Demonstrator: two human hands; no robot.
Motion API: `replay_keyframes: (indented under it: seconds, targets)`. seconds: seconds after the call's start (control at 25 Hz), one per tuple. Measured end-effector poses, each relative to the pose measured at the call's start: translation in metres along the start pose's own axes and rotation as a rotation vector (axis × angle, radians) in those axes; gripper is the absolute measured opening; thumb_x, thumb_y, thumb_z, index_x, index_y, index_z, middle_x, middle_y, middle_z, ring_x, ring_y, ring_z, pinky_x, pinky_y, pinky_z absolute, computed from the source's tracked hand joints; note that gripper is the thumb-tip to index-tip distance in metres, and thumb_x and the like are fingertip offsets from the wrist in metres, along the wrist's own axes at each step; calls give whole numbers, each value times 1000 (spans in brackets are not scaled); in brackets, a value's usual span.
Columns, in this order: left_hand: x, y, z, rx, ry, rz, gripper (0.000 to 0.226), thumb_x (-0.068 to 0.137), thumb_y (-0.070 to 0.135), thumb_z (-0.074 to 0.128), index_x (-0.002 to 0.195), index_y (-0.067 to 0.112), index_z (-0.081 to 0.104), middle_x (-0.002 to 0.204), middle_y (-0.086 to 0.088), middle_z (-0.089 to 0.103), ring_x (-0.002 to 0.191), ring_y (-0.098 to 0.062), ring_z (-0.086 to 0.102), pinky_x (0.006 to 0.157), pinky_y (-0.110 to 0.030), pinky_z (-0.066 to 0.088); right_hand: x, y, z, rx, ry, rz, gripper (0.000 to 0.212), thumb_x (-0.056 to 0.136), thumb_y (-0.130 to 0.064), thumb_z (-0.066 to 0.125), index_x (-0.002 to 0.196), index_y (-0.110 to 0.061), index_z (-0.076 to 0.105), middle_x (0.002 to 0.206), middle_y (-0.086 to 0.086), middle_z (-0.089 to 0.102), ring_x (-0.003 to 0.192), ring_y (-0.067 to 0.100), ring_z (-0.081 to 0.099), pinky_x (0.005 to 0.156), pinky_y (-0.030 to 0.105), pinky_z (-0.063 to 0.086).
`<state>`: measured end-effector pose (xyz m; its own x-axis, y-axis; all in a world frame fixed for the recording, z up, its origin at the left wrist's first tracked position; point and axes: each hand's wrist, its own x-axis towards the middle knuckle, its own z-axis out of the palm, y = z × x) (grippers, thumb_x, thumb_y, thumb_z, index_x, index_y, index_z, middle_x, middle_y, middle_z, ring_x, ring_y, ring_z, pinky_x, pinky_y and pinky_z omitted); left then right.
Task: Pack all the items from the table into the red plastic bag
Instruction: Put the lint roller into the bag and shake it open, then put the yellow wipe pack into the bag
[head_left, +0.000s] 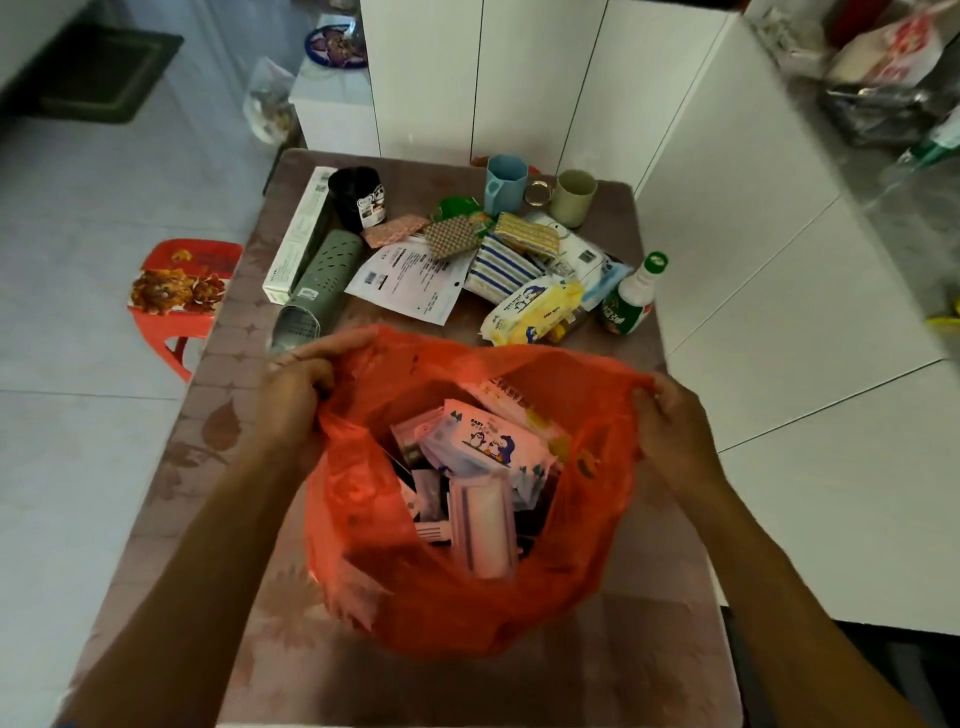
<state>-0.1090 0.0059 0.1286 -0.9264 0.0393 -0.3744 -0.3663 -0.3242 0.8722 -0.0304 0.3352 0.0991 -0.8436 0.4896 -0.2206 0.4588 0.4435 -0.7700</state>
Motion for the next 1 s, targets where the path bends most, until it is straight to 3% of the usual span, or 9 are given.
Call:
replay_keyframes:
  seconds: [0.12,0.2,0.32,0.4,0.56,0.68,0.76,0.88,1.0]
  targets:
    - [-9,2,-13,527,49,52,35,84,-4,48,81,18,75,85,-3,74,66,-6,69,52,-13,52,-3,12,-32,-620,59,45,25,95,-15,49,118,-13,58,108,15,67,95,35,63,81,42,50]
    - [-9,-8,-10,747,26,125,24,87,6,59,83,25,73,88,5,71,71,-5,68,59,-16,53,-12,7,-17,-700,189,-310,43,84,-12,53,127,-16,53,117,12,63,105,34,58,88,43,45]
    - [-6,-24,-1,1129,-23,309,18,82,22,69,100,27,70,114,0,66,97,-16,62,84,-35,52,-23,-3,41,-659,-301,-746,40,88,-22,51,128,-24,54,125,2,61,113,21,56,93,35,46]
    - [-5,-34,7,1505,-16,491,33,77,26,73,109,25,67,134,-8,52,120,-31,46,99,-48,38,-22,14,59,-952,-499,-543,38,94,-28,48,131,-23,55,125,2,62,109,20,59,86,32,49]
    - [12,-33,39,1943,-90,667,56,67,25,77,120,25,58,149,-17,31,139,-42,20,107,-64,16,-8,35,29,-1372,-508,-215,36,95,-34,52,127,-22,62,117,0,68,100,18,66,81,28,52]
    - [34,-43,66,2070,-317,623,55,84,48,57,134,29,46,156,-8,19,144,-35,8,110,-66,5,20,3,39,-904,-386,-387,22,88,-31,57,108,-29,66,99,-2,70,78,11,62,62,24,44]
    - [46,-53,73,2081,-282,492,57,86,56,51,136,30,43,157,-8,16,143,-35,8,111,-65,6,50,-23,56,-525,-141,-453,13,86,-34,54,97,-34,61,88,-12,66,71,3,58,58,24,47]
    - [60,-71,53,2216,-113,307,66,82,59,54,140,34,35,158,-13,4,142,-43,1,111,-67,5,129,-39,91,45,22,1,38,82,-30,65,119,-27,56,106,-6,66,87,12,64,74,39,58]
    - [51,-92,15,2246,-28,201,80,80,61,56,147,37,20,160,-16,-5,143,-46,-4,109,-68,7,193,-22,131,539,-154,571,63,80,-24,76,136,-13,50,129,10,61,111,27,63,93,47,54]
